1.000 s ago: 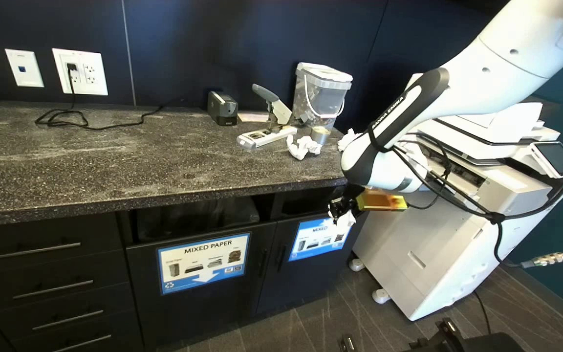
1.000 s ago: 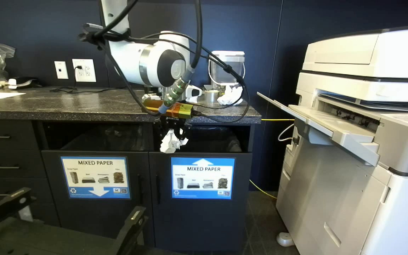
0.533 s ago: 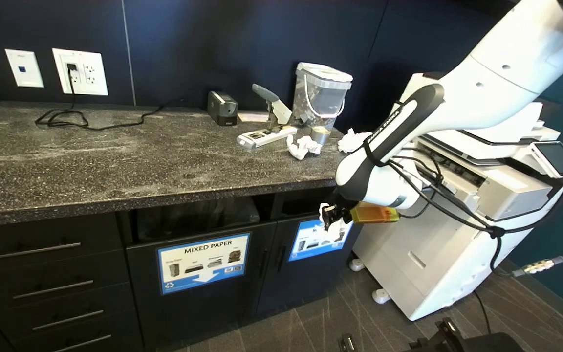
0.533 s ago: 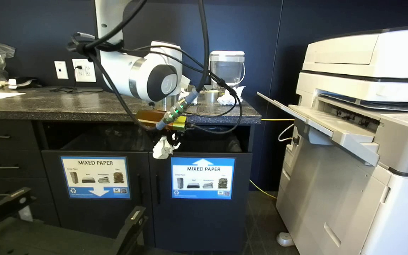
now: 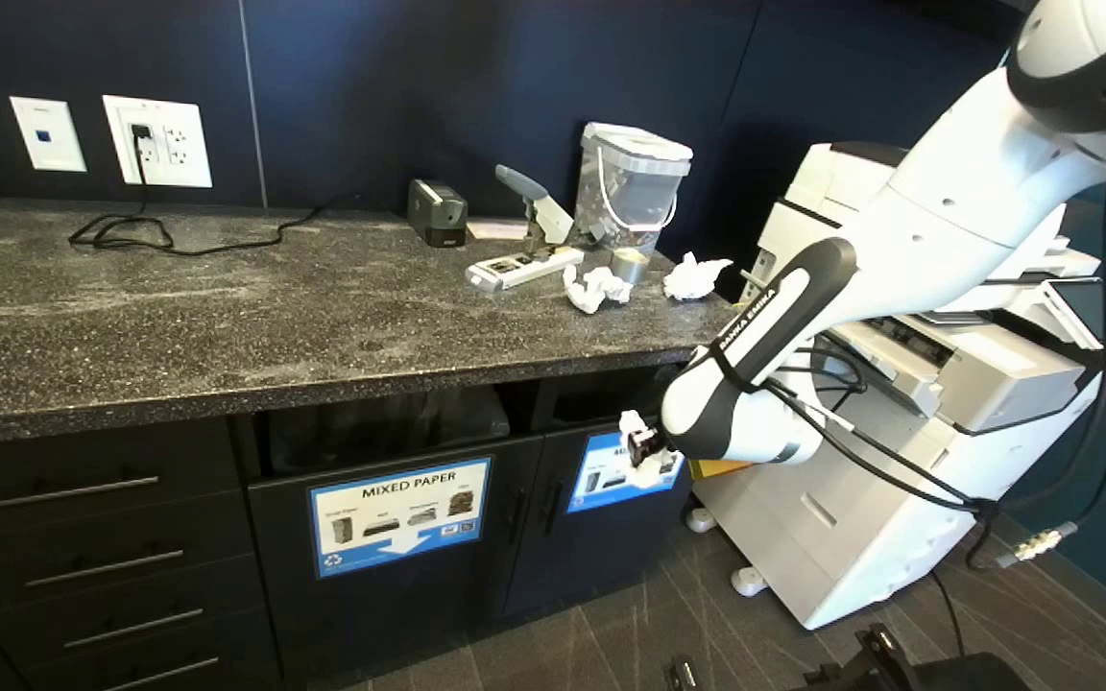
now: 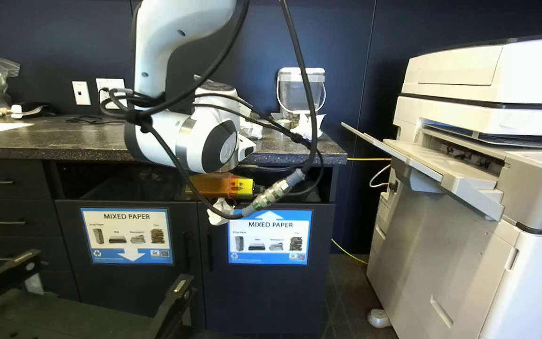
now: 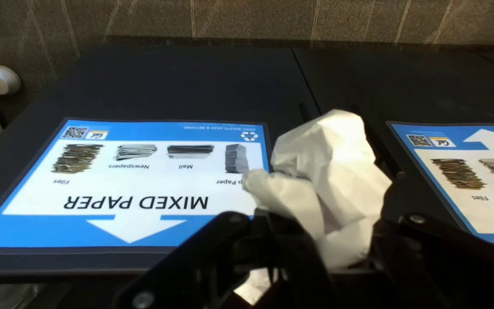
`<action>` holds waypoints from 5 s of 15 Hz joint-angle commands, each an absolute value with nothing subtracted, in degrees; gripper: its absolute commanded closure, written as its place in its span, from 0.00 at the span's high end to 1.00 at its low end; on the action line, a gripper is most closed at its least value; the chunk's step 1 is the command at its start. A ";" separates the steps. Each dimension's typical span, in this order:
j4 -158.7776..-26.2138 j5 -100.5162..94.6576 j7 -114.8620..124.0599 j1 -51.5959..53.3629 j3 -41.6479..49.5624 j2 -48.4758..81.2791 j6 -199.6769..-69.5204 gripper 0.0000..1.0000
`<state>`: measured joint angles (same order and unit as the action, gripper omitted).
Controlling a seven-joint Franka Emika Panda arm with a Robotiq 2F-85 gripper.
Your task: Put the papers in the bin to the right
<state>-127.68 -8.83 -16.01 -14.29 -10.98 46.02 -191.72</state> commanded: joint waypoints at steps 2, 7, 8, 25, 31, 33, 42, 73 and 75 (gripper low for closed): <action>-123.06 -14.08 -15.08 -14.10 -8.99 52.88 -202.07 0.19; -117.16 -16.35 -10.97 -14.98 -8.51 60.19 -213.74 0.19; -115.74 -17.05 -9.86 -15.37 -8.65 61.44 -215.40 0.19; -90.32 -21.16 5.13 -15.68 -9.24 77.55 -222.29 0.19; -79.93 -25.17 8.80 -15.65 -10.50 84.14 -221.25 0.19; -76.10 -26.01 8.58 -16.25 -11.95 86.48 -220.67 0.19; -75.33 -24.94 11.03 -14.10 -11.10 85.08 -221.14 0.19; -82.29 -23.67 4.88 -9.72 -3.13 75.52 -208.92 1.00; -86.56 -23.53 5.00 -9.07 -1.68 72.01 -205.75 1.00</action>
